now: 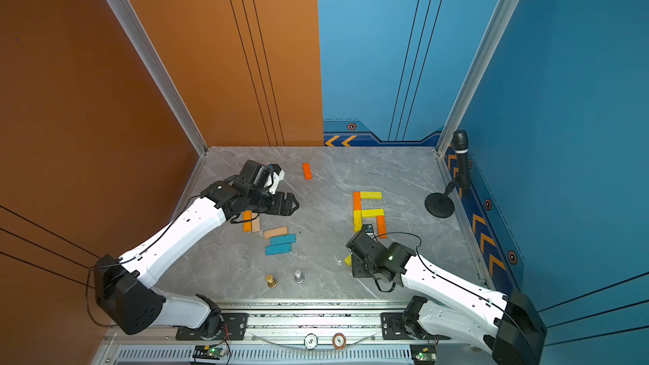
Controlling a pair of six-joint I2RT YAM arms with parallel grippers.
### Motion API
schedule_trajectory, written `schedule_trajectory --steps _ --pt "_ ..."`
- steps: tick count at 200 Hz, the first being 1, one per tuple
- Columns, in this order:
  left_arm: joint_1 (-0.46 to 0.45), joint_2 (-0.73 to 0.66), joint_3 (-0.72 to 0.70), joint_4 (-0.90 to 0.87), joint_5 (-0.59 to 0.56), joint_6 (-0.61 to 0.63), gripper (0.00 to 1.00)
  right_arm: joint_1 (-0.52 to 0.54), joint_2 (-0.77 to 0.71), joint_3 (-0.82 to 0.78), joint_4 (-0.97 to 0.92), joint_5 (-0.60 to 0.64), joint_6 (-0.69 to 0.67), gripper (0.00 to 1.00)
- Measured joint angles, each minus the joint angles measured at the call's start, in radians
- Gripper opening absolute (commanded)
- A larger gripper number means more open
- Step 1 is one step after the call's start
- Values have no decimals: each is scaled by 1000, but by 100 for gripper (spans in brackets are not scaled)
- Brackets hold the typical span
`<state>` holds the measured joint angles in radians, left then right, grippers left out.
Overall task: Assemble the number 6 with building blocks
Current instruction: Assemble the building block at the center of the board.
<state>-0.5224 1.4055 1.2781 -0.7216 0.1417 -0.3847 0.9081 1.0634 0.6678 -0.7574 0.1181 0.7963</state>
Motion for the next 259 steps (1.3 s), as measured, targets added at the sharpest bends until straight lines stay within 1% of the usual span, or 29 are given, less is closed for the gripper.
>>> schedule_trajectory --steps 41,73,108,137,173,201,215,259 --pt "18 0 -50 16 -55 22 91 74 209 17 76 -1 36 52" --pt "27 -6 -90 34 -80 26 90 78 340 69 136 -9 49 45" --pt "32 -12 -100 43 -91 29 90 67 418 114 189 -15 51 44" --pt "34 -13 -100 51 -90 29 90 53 452 133 217 -17 51 45" --pt "45 -14 -100 53 -90 29 89 45 459 150 220 -17 49 45" --pt "47 -14 -100 53 -89 29 89 53 456 159 215 -10 53 48" --pt "47 -14 -100 53 -89 29 89 63 448 159 205 -6 66 49" --pt "47 -14 -100 53 -86 29 89 88 433 146 198 19 128 50"
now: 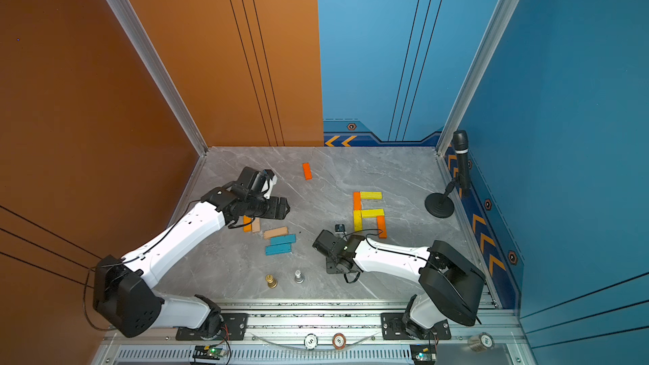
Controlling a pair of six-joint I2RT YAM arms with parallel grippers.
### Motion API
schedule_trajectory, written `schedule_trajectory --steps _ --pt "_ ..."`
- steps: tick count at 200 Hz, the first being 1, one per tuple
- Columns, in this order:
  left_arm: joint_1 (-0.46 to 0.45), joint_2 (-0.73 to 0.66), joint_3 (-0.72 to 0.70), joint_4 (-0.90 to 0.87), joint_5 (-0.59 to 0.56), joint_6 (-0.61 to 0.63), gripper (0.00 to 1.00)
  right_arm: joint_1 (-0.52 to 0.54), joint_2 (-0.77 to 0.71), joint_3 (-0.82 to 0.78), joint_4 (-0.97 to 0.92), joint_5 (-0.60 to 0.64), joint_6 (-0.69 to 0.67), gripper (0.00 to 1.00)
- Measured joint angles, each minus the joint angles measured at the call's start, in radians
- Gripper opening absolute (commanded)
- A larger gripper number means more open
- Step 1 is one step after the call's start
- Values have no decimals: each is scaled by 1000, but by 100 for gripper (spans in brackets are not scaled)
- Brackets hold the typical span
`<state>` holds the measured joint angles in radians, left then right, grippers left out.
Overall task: Assemble the number 6 with building blocks
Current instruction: Assemble the building block at the center of the board.
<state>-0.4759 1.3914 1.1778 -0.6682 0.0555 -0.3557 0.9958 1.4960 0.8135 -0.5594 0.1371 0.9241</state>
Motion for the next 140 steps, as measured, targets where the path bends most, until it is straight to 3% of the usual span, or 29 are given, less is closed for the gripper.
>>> schedule_trajectory --steps 90,140 --pt "0 0 0 11 8 0 89 -48 2 -27 -3 51 126 54" --pt "0 0 0 15 16 0 88 -43 87 42 -77 102 210 54"
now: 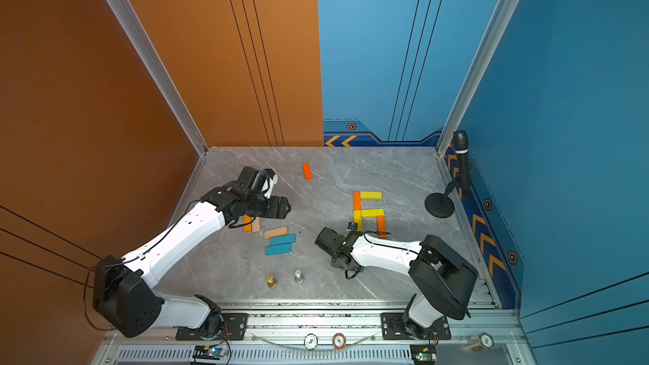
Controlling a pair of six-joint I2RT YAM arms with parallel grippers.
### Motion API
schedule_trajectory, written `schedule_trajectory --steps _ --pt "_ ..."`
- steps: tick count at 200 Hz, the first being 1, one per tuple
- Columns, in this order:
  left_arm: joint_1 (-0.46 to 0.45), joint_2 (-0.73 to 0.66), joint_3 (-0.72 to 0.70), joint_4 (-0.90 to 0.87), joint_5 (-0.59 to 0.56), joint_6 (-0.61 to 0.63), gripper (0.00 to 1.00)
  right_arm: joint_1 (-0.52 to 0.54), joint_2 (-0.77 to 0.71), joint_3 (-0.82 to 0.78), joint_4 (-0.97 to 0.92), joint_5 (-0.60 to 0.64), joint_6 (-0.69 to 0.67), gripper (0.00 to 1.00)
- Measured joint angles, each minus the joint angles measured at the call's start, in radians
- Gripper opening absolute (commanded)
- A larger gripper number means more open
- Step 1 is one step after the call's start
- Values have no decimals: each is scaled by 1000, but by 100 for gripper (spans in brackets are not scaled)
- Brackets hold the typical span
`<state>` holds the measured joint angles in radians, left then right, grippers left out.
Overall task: Assemble the number 6 with building blocks
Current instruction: Assemble the building block at the center of the board.
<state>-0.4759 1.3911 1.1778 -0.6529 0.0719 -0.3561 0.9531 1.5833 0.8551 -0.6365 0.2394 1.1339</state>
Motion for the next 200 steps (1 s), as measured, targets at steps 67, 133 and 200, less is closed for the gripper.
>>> schedule_trajectory --steps 67,133,200 --pt "5 -16 0 2 9 0 88 3 68 61 -33 29 64 57" --pt "8 -17 0 7 13 0 89 -20 71 64 -33 32 72 54" --pt "13 -17 -1 7 18 0 88 -98 79 70 -34 48 65 52"
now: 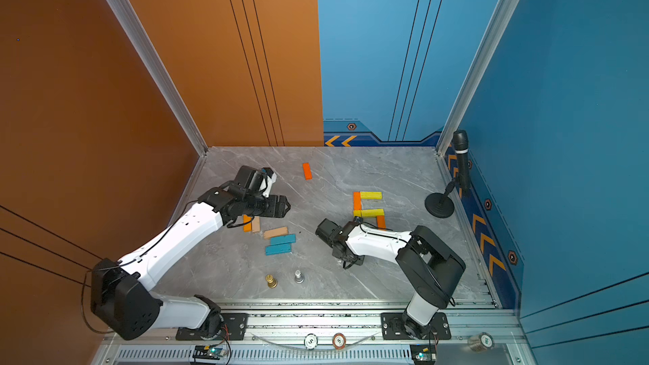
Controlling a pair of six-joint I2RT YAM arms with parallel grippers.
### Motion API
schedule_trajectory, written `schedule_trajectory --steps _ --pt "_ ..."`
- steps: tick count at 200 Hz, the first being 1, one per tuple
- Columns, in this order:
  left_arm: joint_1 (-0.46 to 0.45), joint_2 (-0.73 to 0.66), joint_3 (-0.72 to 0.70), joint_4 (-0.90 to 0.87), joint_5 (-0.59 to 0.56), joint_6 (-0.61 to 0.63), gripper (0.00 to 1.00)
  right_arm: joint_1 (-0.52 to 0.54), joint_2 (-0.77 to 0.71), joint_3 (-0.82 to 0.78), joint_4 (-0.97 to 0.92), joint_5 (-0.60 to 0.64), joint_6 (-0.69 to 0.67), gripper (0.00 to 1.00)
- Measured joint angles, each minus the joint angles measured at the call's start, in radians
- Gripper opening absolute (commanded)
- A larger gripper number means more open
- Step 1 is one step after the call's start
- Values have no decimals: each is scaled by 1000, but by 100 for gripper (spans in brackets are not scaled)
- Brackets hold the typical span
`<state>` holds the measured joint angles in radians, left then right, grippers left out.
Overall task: Assemble the number 6 with building blocks
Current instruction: Assemble the building block at the center of the board.
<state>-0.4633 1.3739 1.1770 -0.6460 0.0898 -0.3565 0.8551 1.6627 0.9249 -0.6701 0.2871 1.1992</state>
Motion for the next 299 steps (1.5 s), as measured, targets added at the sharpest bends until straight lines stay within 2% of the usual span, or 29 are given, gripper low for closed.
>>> schedule_trajectory --steps 123,299 --pt "26 0 0 4 34 -7 88 -89 32 35 16 6 -74 52" --pt "38 0 0 8 53 -11 88 -140 54 62 19 6 -130 52"
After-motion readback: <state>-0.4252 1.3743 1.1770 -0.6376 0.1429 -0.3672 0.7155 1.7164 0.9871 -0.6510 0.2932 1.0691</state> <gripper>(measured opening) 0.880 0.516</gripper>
